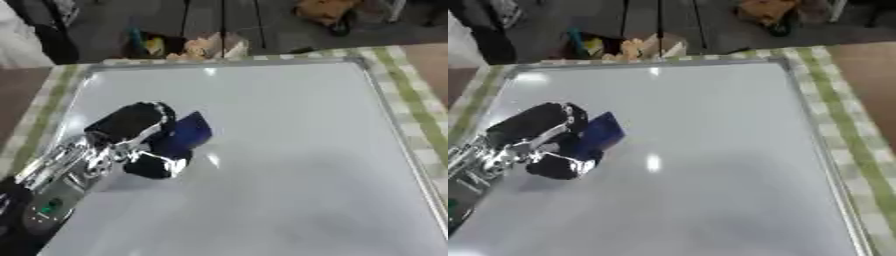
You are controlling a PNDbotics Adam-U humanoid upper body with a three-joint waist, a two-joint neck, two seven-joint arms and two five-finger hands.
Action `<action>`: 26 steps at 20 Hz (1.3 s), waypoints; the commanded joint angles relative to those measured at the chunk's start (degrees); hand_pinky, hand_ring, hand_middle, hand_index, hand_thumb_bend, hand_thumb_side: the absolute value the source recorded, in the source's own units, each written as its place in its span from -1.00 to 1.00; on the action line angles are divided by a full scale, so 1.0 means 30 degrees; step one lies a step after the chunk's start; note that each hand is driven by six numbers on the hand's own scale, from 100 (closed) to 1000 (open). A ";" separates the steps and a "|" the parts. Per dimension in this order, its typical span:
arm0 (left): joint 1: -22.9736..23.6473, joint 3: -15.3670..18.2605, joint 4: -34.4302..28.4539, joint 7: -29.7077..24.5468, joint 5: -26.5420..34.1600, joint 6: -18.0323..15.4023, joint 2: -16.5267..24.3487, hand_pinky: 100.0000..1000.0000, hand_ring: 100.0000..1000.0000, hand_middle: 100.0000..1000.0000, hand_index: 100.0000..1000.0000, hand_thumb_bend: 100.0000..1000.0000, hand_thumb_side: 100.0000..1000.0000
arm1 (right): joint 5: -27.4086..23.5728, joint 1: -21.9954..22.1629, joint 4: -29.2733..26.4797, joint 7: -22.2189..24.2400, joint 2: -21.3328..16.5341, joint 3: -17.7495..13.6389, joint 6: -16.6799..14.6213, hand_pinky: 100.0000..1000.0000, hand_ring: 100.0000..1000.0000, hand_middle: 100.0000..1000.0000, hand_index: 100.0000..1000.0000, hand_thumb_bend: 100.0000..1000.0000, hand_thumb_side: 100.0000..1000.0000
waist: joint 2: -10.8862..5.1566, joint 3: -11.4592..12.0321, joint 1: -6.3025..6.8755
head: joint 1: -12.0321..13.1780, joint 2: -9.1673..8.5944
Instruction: Wipe the whiteboard clean with a brush.
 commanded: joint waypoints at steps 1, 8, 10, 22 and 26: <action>-0.0092 0.0962 -0.0148 0.0497 0.0049 0.0351 0.0855 -0.39 0.05 -0.07 -0.85 -0.79 -0.36 | 0.0045 -0.0018 -0.0295 -0.0047 -0.0360 -0.0180 -0.0069 0.40 0.28 0.00 0.52 -1.00 0.58 | -0.0485 0.0026 -0.0114 | -0.0002 -0.0229; 0.0072 0.1550 0.0235 0.0906 0.0160 0.0761 0.1113 -0.39 0.05 -0.08 -0.85 -0.80 -0.36 | 0.0097 0.0027 -0.0295 -0.0046 -0.0333 -0.0170 -0.0098 0.40 0.28 0.00 0.52 -1.00 0.58 | -0.0472 0.0053 -0.0179 | 0.0009 -0.0274; 0.0131 0.2009 0.0778 0.1065 0.0182 0.1063 0.1216 -0.40 0.04 -0.08 -0.85 -0.80 -0.36 | 0.0124 0.0054 -0.0295 -0.0039 -0.0304 -0.0161 -0.0099 0.40 0.28 -0.01 0.52 -1.00 0.58 | -0.0459 0.0061 -0.0202 | 0.0084 -0.0304; -0.0026 0.3299 0.2888 0.1923 0.0639 0.1676 0.1386 -0.40 0.03 -0.10 -0.85 -0.83 -0.36 | 0.0239 0.0087 -0.0295 0.0000 -0.0243 -0.0100 -0.0081 0.40 0.28 -0.01 0.52 -1.00 0.58 | -0.0412 0.0097 -0.0199 | 0.0178 -0.0346; -0.0038 0.3540 0.3627 0.2104 0.0852 0.1787 0.1344 -0.41 0.03 -0.11 -0.85 -0.83 -0.36 | 0.0253 0.0093 -0.0295 0.0025 -0.0234 -0.0094 -0.0064 0.40 0.28 -0.01 0.52 -1.00 0.58 | -0.0401 0.0119 -0.0181 | 0.0175 -0.0336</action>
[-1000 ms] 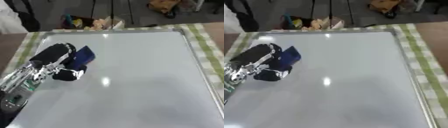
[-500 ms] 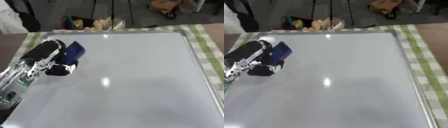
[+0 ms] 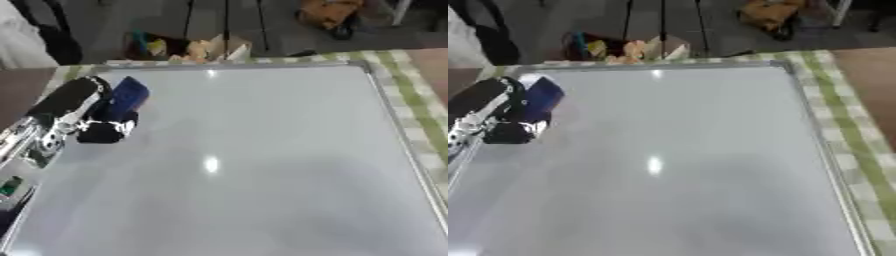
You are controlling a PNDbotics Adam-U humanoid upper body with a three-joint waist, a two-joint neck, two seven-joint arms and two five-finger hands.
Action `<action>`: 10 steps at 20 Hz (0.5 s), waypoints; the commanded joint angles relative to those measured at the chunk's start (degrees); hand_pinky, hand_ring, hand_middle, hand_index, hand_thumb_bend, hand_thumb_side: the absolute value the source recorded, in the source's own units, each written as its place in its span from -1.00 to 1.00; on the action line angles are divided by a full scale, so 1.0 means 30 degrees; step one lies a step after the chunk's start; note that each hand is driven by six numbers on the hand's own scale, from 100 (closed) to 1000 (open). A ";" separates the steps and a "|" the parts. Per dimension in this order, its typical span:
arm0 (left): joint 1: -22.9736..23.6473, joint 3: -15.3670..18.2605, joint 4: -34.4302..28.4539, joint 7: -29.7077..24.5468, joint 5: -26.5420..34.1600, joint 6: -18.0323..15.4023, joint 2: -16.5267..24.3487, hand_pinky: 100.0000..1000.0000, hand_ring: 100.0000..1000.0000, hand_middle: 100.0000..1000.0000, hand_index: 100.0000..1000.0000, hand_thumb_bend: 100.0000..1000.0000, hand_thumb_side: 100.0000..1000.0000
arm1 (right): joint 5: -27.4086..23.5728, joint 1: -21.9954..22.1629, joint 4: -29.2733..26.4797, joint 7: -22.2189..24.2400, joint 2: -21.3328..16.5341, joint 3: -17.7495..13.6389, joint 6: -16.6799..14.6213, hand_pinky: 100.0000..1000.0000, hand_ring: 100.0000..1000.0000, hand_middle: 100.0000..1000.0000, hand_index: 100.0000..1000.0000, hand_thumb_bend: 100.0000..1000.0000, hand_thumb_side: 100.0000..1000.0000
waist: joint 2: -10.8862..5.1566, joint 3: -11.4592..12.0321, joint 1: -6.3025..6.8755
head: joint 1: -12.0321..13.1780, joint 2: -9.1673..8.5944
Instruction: Wipe the whiteboard clean with a brush.
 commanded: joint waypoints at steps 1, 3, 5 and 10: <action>-0.0306 0.0531 0.0379 0.0232 0.0232 0.0044 0.0644 -0.42 0.02 -0.12 -0.86 -0.83 -0.35 | 0.0142 -0.0067 -0.0295 0.0042 -0.0231 -0.0096 0.0007 0.41 0.28 -0.01 0.52 -1.00 0.59 | -0.0394 0.0045 -0.0043 | 0.0065 -0.0192; -0.0324 0.0614 0.0675 0.0352 0.0466 0.0064 0.0552 -0.42 0.01 -0.12 -0.86 -0.84 -0.34 | 0.0165 -0.0057 -0.0295 0.0086 -0.0209 -0.0090 0.0047 0.41 0.28 -0.01 0.52 -1.00 0.58 | -0.0380 0.0046 -0.0057 | 0.0055 -0.0187; -0.0350 0.0617 0.0928 0.0453 0.0701 0.0064 0.0466 -0.43 0.01 -0.13 -0.86 -0.84 -0.34 | 0.0177 -0.0061 -0.0295 0.0105 -0.0190 -0.0092 0.0073 0.41 0.28 -0.01 0.52 -1.00 0.59 | -0.0369 0.0034 -0.0074 | 0.0052 -0.0208; -0.0475 0.0468 0.1365 0.0460 0.1108 -0.0063 0.0265 -0.44 0.00 -0.14 -0.86 -0.85 -0.31 | 0.0156 -0.0082 -0.0295 0.0082 -0.0224 -0.0109 0.0016 0.41 0.29 -0.01 0.52 -1.00 0.59 | -0.0377 0.0012 -0.0131 | 0.0098 -0.0247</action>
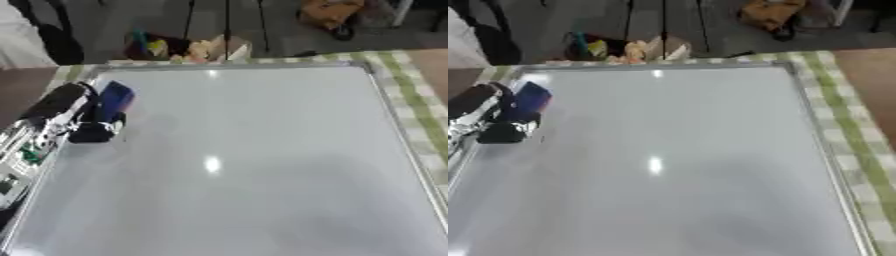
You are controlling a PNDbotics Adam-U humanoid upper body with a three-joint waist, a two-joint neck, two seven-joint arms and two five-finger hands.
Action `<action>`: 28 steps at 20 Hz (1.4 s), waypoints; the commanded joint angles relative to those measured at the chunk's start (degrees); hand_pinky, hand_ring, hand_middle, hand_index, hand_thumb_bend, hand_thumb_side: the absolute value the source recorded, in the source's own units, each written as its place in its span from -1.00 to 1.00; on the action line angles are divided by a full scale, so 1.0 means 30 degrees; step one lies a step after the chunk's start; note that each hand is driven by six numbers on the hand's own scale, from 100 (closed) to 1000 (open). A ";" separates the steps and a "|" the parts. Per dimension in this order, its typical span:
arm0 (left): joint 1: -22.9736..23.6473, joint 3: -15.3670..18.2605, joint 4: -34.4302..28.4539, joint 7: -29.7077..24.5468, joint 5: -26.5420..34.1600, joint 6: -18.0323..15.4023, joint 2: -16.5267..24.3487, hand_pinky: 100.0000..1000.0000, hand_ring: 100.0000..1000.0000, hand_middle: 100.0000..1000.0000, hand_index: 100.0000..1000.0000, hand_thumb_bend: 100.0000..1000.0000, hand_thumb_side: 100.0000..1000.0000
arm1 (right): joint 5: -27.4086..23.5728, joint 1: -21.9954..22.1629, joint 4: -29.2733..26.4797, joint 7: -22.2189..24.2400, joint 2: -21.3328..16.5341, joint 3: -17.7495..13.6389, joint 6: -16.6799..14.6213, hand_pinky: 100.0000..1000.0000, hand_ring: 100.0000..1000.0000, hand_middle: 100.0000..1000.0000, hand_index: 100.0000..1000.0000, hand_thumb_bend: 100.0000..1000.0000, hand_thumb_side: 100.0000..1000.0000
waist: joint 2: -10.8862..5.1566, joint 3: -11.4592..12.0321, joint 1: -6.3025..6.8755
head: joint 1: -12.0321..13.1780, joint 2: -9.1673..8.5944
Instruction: Wipe the whiteboard clean with a brush.
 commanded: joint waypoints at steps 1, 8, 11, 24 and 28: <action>-0.0352 0.0208 0.0164 -0.0010 0.0367 -0.0050 0.0270 -0.44 0.00 -0.14 -0.86 -0.85 -0.30 | 0.0072 -0.0094 -0.0295 0.0004 -0.0264 -0.0121 -0.0059 0.41 0.29 -0.01 0.52 -1.00 0.59 | -0.0384 -0.0027 -0.0080 | 0.0080 -0.0239; -0.0373 0.0023 0.0853 -0.0145 0.1426 0.0041 -0.0172 -0.46 -0.02 -0.16 -0.86 -0.88 -0.23 | -0.0007 -0.0087 -0.0295 -0.0103 -0.0339 -0.0210 -0.0190 0.41 0.29 -0.01 0.52 -1.00 0.59 | -0.0394 -0.0037 -0.0157 | 0.0179 -0.0203; -0.0358 -0.0088 0.0988 -0.0213 0.1811 0.0056 -0.0257 -0.45 -0.01 -0.16 -0.85 -0.85 -0.19 | 0.0003 -0.0071 -0.0295 -0.0110 -0.0315 -0.0220 -0.0191 0.41 0.29 -0.01 0.52 -1.00 0.59 | -0.0397 -0.0044 -0.0164 | 0.0208 -0.0236; -0.0363 -0.0220 0.1159 -0.2640 0.0565 0.0443 0.0085 -0.36 0.04 -0.15 -0.77 -0.79 -0.17 | -0.0018 -0.0039 -0.0295 -0.0050 -0.0288 -0.0194 -0.0133 0.41 0.29 -0.01 0.52 -1.00 0.59 | -0.0440 0.0018 -0.0116 | 0.0229 -0.0198; -0.0379 -0.0163 0.1037 -0.3469 0.0235 0.0410 0.0237 -0.34 0.04 -0.15 -0.72 -0.82 -0.13 | -0.0030 -0.0029 -0.0295 -0.0029 -0.0302 -0.0201 -0.0123 0.41 0.29 -0.01 0.52 -1.00 0.59 | -0.0461 0.0054 -0.0103 | 0.0208 -0.0175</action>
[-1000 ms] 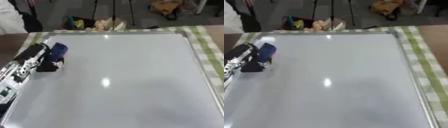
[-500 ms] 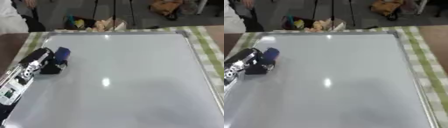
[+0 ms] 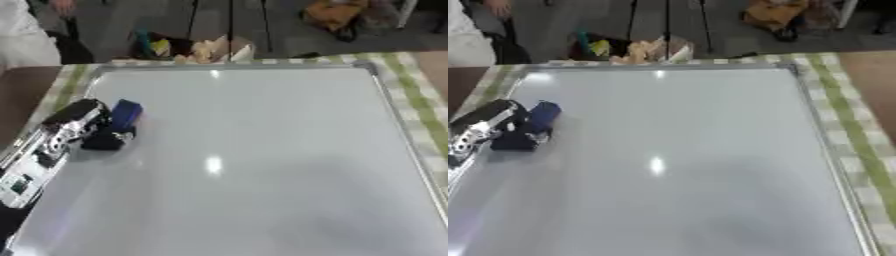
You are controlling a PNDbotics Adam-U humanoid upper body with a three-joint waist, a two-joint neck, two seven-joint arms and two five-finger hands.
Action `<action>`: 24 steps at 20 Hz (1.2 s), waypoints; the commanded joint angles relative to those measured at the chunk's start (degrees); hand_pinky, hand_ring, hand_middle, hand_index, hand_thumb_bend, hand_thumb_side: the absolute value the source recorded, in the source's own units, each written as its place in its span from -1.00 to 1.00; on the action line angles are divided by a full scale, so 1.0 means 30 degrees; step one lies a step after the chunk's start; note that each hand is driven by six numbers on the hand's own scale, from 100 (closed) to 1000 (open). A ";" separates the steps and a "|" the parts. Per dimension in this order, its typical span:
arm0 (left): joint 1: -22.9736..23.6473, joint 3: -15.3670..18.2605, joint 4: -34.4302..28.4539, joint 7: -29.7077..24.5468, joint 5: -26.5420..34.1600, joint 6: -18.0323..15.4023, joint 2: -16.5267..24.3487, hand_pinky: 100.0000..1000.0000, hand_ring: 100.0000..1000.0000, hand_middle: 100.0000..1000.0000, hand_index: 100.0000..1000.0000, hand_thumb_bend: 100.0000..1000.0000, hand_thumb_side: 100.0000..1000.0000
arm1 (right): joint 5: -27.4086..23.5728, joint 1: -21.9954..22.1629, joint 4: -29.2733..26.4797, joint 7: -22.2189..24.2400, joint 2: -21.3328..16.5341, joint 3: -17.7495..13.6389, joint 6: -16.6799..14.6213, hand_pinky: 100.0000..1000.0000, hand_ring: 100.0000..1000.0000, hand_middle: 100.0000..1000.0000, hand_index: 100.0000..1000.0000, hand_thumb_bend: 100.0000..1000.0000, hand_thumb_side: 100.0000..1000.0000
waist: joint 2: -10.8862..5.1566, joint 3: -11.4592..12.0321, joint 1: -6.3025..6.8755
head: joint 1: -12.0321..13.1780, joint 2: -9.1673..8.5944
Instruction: Wipe the whiteboard clean with a brush.
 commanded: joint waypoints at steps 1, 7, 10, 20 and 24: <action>-0.0179 0.0120 -0.0215 -0.0712 -0.0277 -0.0021 0.0710 -0.33 0.04 -0.15 -0.72 -0.82 -0.10 | -0.0028 -0.0087 -0.0295 0.0055 -0.0306 -0.0192 -0.0022 0.41 0.29 -0.01 0.52 -1.00 0.59 | -0.0462 0.0033 -0.0038 | 0.0035 -0.0170; -0.0122 0.0157 -0.0392 -0.1327 -0.0341 -0.0225 0.0894 -0.31 0.02 -0.15 -0.64 -0.93 0.13 | -0.0028 -0.0063 -0.0295 0.0077 -0.0300 -0.0191 0.0008 0.41 0.29 -0.01 0.53 -1.00 0.60 | -0.0473 0.0050 -0.0009 | 0.0037 -0.0157; -0.0096 0.0118 -0.0486 -0.1580 -0.0443 -0.0446 0.0977 -0.31 0.01 -0.16 -0.60 -0.97 0.22 | -0.0042 -0.0066 -0.0295 0.0087 -0.0309 -0.0192 0.0011 0.41 0.29 -0.01 0.53 -1.00 0.60 | -0.0483 0.0076 -0.0001 | 0.0048 -0.0162; -0.0090 0.0020 -0.0642 -0.2296 -0.1002 -0.1229 0.1008 -0.30 -0.01 -0.17 -0.51 -0.93 0.34 | -0.0059 -0.0064 -0.0295 0.0094 -0.0283 -0.0181 0.0047 0.42 0.29 -0.02 0.53 -1.00 0.59 | -0.0462 0.0060 0.0022 | 0.0052 -0.0188; -0.0185 -0.0098 -0.0663 -0.2624 -0.1725 -0.1743 0.0958 -0.32 -0.07 -0.23 -0.51 -0.94 0.28 | -0.0063 -0.0069 -0.0295 0.0109 -0.0261 -0.0164 0.0068 0.42 0.29 -0.02 0.53 -1.00 0.58 | -0.0455 0.0056 0.0033 | 0.0085 -0.0176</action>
